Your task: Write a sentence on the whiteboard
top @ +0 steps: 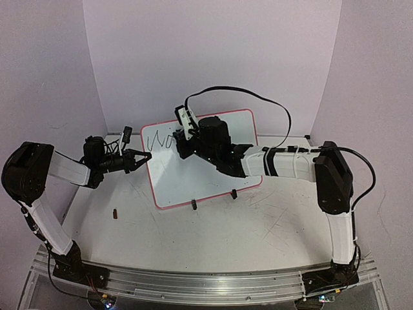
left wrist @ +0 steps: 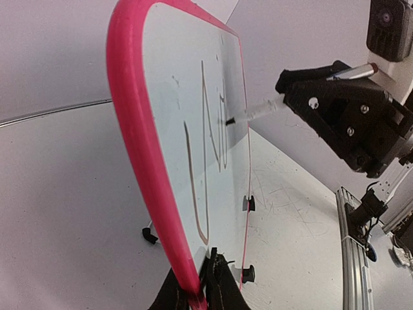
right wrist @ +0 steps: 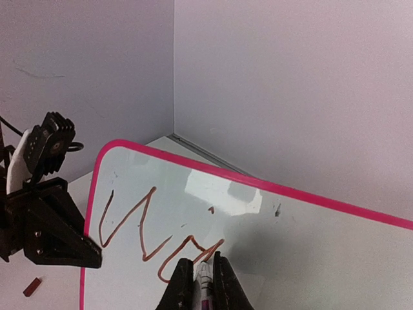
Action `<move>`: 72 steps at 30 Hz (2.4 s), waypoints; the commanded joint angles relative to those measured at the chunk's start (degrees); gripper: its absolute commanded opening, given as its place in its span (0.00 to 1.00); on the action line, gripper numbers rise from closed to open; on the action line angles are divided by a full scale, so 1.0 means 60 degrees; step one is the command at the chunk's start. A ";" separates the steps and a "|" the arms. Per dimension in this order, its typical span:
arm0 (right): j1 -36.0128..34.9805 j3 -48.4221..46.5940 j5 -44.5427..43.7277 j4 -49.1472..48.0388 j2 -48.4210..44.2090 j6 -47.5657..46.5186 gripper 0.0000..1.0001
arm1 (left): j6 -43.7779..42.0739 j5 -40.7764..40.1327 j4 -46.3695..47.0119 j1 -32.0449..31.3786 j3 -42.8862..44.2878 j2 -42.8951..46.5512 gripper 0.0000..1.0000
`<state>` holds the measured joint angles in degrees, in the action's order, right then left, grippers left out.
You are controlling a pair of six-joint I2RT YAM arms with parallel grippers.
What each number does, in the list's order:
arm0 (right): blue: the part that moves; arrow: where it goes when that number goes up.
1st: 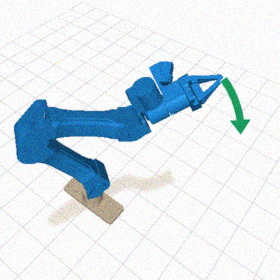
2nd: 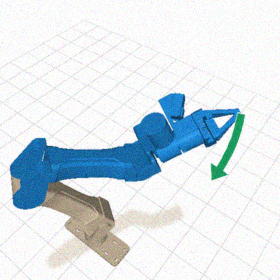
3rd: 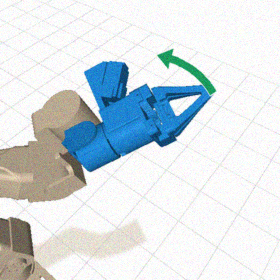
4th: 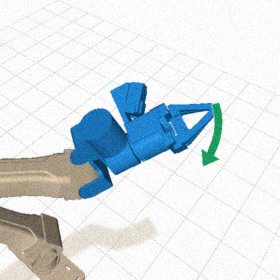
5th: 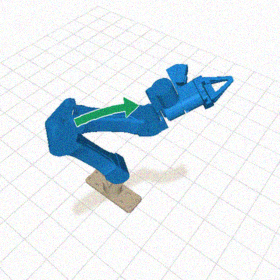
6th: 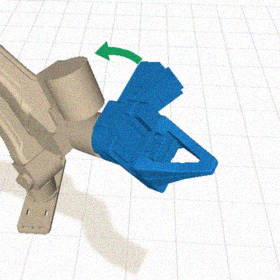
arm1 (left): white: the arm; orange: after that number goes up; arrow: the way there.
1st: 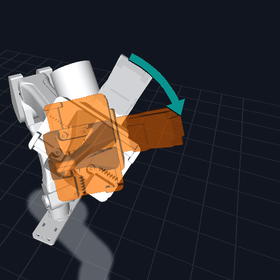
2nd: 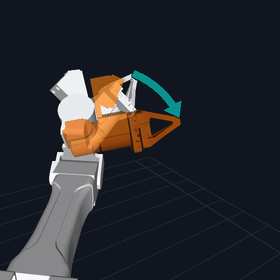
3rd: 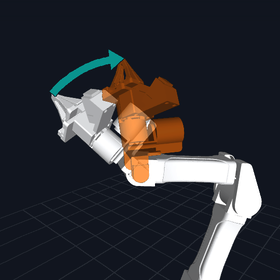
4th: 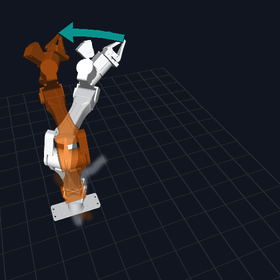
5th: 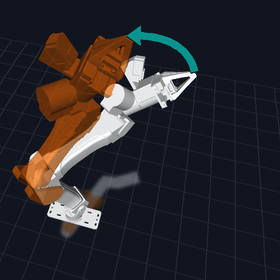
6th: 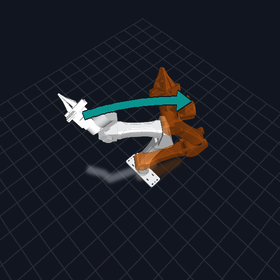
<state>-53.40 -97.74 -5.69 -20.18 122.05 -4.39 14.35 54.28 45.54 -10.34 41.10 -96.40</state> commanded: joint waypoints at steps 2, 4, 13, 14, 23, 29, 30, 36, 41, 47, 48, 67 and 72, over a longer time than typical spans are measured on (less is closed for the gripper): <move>0.0012 0.0456 -0.0119 0.0172 -0.0493 0.0112 0.00 | -0.1146 -0.0680 0.0099 -0.0016 0.0047 0.0112 0.00; 0.0022 0.0517 -0.0494 0.0230 -0.0578 0.0072 0.00 | -0.1156 -0.0694 0.0097 -0.0011 0.0043 0.0114 0.00; 0.0028 0.0907 0.0555 -0.0689 -0.1407 -0.0105 0.00 | -0.1162 -0.0694 0.0071 -0.0019 0.0091 0.0052 0.00; 0.0039 0.0853 0.0518 -0.0701 -0.1374 -0.0140 0.00 | -0.1173 -0.0687 0.0071 -0.0021 0.0080 0.0071 0.00; 0.0340 0.0052 0.0524 -0.0623 -0.0709 0.0071 0.00 | -0.1176 -0.0649 0.0054 -0.0010 0.0084 0.0097 0.00; 0.0364 -0.0280 0.0635 -0.0358 -0.0435 0.0092 0.00 | -0.1190 -0.0661 0.0042 -0.0010 0.0063 0.0098 0.00; 0.0361 -0.0231 0.0684 -0.0357 -0.0456 0.0089 0.00 | -0.1190 -0.0659 0.0042 -0.0014 0.0064 0.0109 0.00; 0.0354 0.0001 0.0867 -0.0412 -0.0558 -0.0070 0.00 | -0.1190 -0.0652 0.0042 -0.0018 0.0091 0.0083 0.00; 0.0349 -0.0099 0.0840 -0.0398 -0.0405 -0.0013 0.00 | -0.1200 -0.0664 0.0026 -0.0015 0.0081 0.0108 0.00; 0.0359 -0.0157 0.0621 -0.0255 -0.0337 0.0011 0.00 | -0.1219 -0.0670 0.0012 -0.0013 0.0075 0.0120 0.00; 0.0350 -0.0167 0.0602 -0.0252 -0.0325 0.0014 0.00 | -0.1216 -0.0666 0.0012 -0.0016 0.0091 0.0113 0.00; 0.0346 -0.0203 0.0176 -0.0064 -0.0247 0.0025 0.00 | -0.1248 -0.0680 -0.0031 -0.0017 0.0073 0.0183 0.00; 0.0308 0.0168 0.0068 -0.0064 -0.0491 0.0042 0.00 | -0.1263 -0.0674 -0.0048 -0.0015 0.0091 0.0158 0.00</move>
<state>-51.20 -97.71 -3.05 -19.88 120.44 -4.47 13.65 54.83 45.58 -10.33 41.12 -96.38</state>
